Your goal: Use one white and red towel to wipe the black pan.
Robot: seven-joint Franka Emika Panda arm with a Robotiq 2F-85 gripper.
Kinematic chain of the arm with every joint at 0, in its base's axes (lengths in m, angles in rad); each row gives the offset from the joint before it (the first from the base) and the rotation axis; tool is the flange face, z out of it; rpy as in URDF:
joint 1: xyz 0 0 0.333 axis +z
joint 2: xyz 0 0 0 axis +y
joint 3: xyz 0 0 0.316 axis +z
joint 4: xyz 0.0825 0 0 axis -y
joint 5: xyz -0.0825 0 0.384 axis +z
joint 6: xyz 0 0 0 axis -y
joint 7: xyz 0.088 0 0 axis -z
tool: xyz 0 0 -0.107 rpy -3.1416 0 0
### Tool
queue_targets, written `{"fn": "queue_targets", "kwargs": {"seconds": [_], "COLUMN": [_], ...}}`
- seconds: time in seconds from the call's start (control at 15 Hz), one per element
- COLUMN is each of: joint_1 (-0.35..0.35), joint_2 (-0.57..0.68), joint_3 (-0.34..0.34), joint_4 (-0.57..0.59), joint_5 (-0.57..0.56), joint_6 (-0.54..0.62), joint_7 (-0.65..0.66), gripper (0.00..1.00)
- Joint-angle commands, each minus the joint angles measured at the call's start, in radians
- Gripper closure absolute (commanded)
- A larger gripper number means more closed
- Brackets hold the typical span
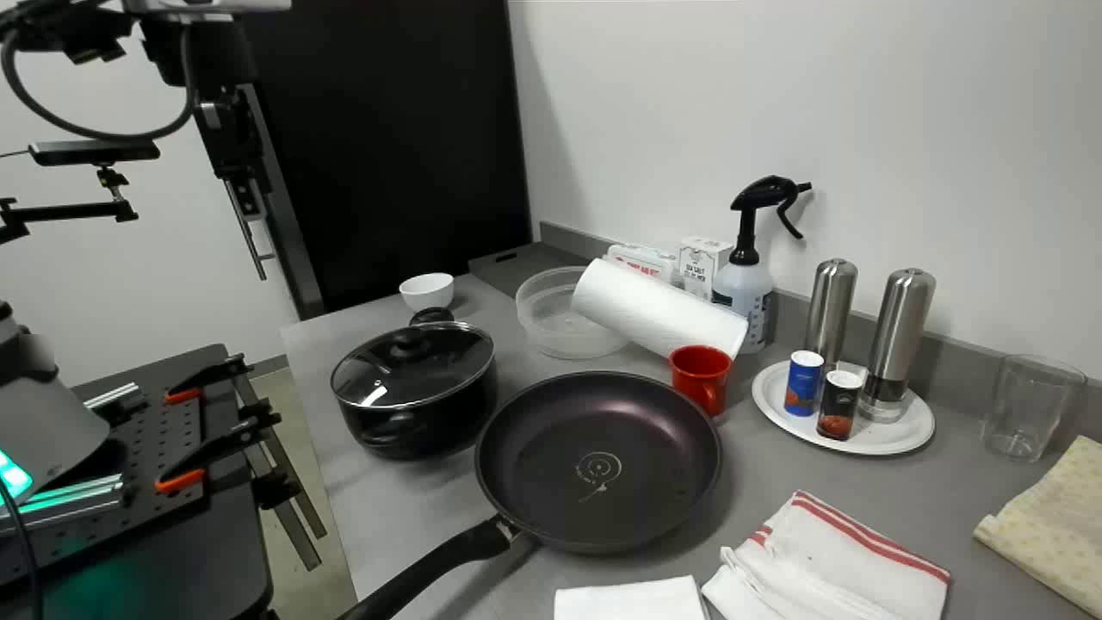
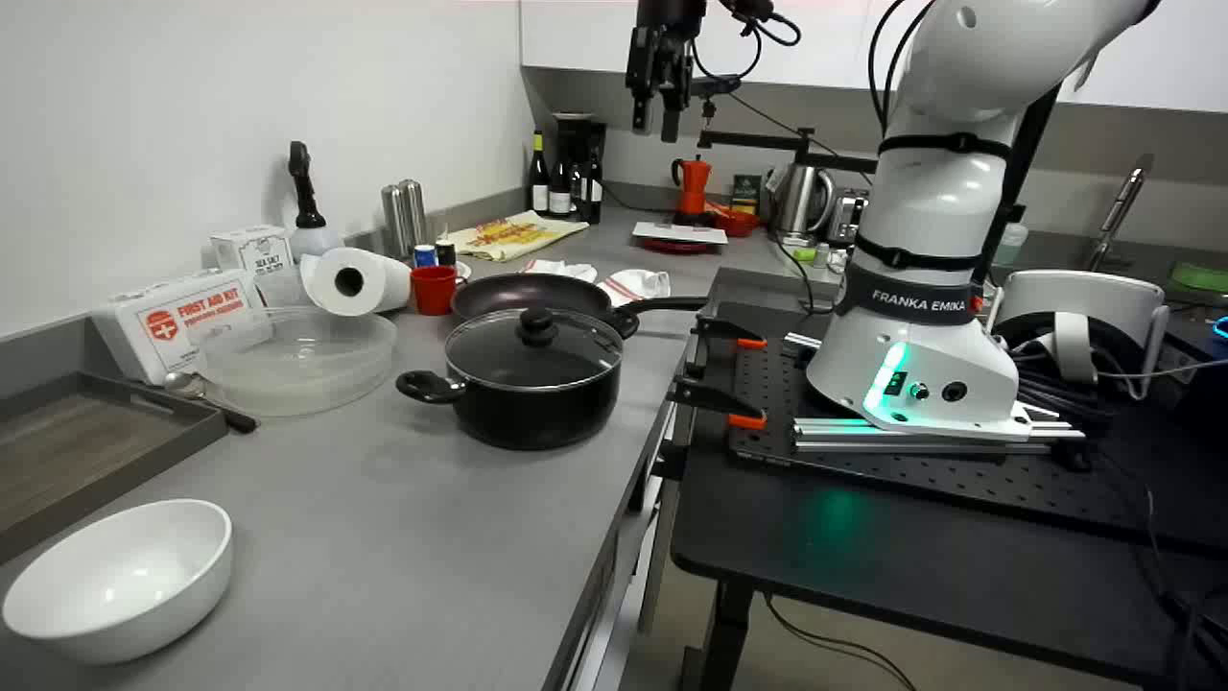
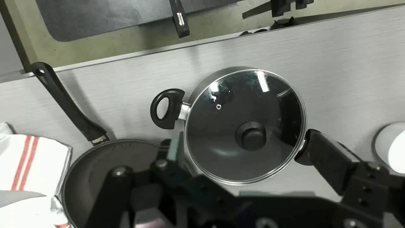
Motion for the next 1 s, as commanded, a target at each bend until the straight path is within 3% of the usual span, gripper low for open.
{"fn": "queue_targets", "kwargs": {"seconds": [0.0,0.53,0.93], "joint_1": [-0.007,0.003,0.009], "joint_2": [0.001,0.03,0.268], "joint_3": [0.007,0.012,0.035], "joint_4": [0.001,0.019,0.169], "joint_5": [0.006,0.014,0.037], "joint_6": [-0.002,0.007,0.106], "joint_7": [-0.004,0.003,0.098], "gripper": [0.0,0.0,0.0]}}
